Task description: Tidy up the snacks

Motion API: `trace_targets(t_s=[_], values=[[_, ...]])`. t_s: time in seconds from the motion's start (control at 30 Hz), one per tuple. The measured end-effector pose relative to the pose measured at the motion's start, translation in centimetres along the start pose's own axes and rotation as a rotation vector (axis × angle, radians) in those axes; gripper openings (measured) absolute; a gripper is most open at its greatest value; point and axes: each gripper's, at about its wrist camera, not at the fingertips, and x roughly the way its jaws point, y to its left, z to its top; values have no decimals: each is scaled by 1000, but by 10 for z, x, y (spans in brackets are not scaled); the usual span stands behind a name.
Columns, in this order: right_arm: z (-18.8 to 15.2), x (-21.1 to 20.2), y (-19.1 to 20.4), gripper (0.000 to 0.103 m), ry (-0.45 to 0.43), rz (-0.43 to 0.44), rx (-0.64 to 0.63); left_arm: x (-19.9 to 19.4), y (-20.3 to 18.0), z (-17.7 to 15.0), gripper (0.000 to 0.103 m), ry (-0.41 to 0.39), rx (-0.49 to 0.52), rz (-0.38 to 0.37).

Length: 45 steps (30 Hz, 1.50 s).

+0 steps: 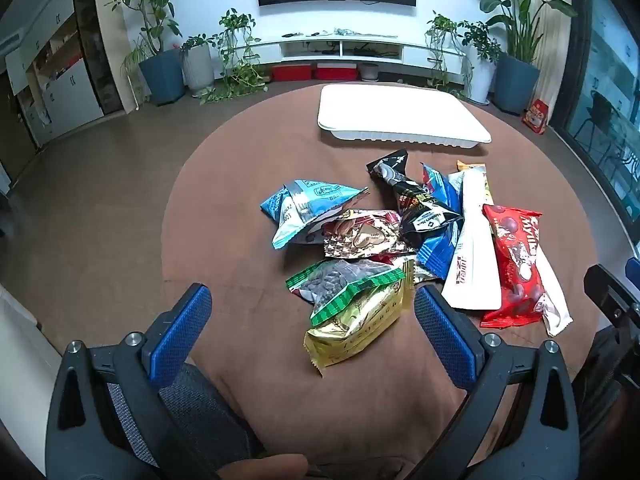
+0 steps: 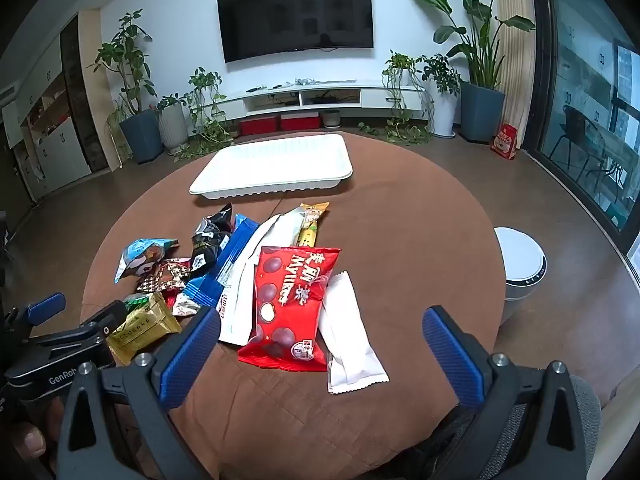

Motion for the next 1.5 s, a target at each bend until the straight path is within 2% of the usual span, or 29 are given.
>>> trace_targets(t_s=[1.5], values=[[0,6,0,103,18,-9,-6,3,-6,-1,103,-5,17,8]])
